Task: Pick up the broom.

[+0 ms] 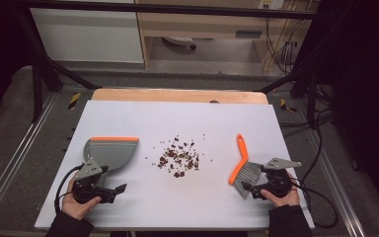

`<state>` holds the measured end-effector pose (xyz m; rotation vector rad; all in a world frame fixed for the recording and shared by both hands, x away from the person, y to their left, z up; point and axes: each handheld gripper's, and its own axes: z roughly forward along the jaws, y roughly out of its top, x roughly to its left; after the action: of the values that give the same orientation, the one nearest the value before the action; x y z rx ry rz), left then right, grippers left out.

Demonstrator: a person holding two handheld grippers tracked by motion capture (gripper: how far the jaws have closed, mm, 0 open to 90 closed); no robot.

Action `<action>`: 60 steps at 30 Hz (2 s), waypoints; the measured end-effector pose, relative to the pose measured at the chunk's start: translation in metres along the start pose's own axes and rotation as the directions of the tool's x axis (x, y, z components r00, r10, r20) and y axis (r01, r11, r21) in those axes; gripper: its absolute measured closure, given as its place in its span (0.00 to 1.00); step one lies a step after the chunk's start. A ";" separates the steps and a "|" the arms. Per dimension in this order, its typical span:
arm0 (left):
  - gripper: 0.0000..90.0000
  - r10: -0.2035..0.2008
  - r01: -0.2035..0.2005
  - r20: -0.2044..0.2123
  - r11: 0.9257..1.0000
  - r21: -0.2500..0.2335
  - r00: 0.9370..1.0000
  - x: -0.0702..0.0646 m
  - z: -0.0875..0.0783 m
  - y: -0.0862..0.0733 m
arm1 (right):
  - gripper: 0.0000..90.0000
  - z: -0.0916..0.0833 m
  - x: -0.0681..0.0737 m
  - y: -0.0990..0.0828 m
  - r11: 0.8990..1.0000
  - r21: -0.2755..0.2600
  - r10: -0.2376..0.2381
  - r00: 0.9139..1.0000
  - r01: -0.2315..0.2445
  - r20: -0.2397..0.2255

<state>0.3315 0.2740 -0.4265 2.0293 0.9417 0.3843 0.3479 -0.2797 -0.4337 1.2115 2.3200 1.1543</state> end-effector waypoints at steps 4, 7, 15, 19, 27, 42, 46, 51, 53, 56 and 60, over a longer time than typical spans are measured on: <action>0.03 0.000 0.000 -0.002 1.000 -0.001 1.000 0.000 -0.001 0.000 | 0.00 -0.001 -0.001 0.001 1.000 -0.007 0.004 1.000 -0.004 0.004; 0.03 0.000 0.000 -0.002 1.000 -0.003 1.000 0.000 -0.001 -0.001 | 0.00 -0.002 -0.001 0.001 1.000 -0.012 0.004 1.000 -0.004 0.005; 0.04 0.000 0.000 0.001 1.000 0.001 1.000 0.000 0.000 -0.002 | 0.00 -0.001 0.000 0.006 1.000 -0.008 0.004 1.000 -0.004 0.015; 0.04 -0.003 0.003 0.000 1.000 -0.001 1.000 0.000 0.000 -0.001 | 0.00 -0.002 0.001 0.009 1.000 -0.010 0.001 1.000 0.000 0.031; 0.04 -0.008 0.008 0.000 1.000 -0.001 1.000 0.001 0.000 -0.001 | 0.00 0.003 0.004 0.020 1.000 0.012 -0.016 0.997 0.016 0.070; 0.04 -0.009 0.009 0.001 1.000 0.001 1.000 0.000 0.000 -0.001 | 0.01 0.018 0.000 0.056 0.996 0.074 0.028 0.984 -0.041 0.175; 0.04 -0.012 0.012 -0.001 1.000 0.000 1.000 0.001 0.000 -0.001 | 0.01 0.027 -0.006 0.067 0.993 0.109 0.012 0.981 -0.034 0.192; 0.04 -0.012 0.012 -0.001 1.000 -0.003 1.000 0.001 0.000 -0.001 | 0.04 0.040 -0.016 0.079 0.991 0.122 0.031 0.978 -0.057 0.206; 0.04 -0.012 0.012 -0.001 1.000 -0.003 1.000 0.001 0.000 -0.001 | 0.05 0.046 -0.021 0.083 0.989 0.132 0.041 0.977 -0.070 0.211; 0.04 -0.013 0.013 0.000 1.000 -0.003 1.000 0.002 -0.001 -0.001 | 0.08 0.055 -0.028 0.089 0.986 0.140 0.060 0.974 -0.092 0.220; 0.04 -0.013 0.013 0.000 1.000 -0.002 1.000 0.002 0.000 -0.001 | 0.14 0.064 -0.037 0.095 0.976 0.174 0.085 0.969 -0.128 0.233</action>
<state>0.3317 0.2761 -0.4275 2.0207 0.9539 0.3783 0.4596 -0.2440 -0.4069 1.4674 2.2537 0.7941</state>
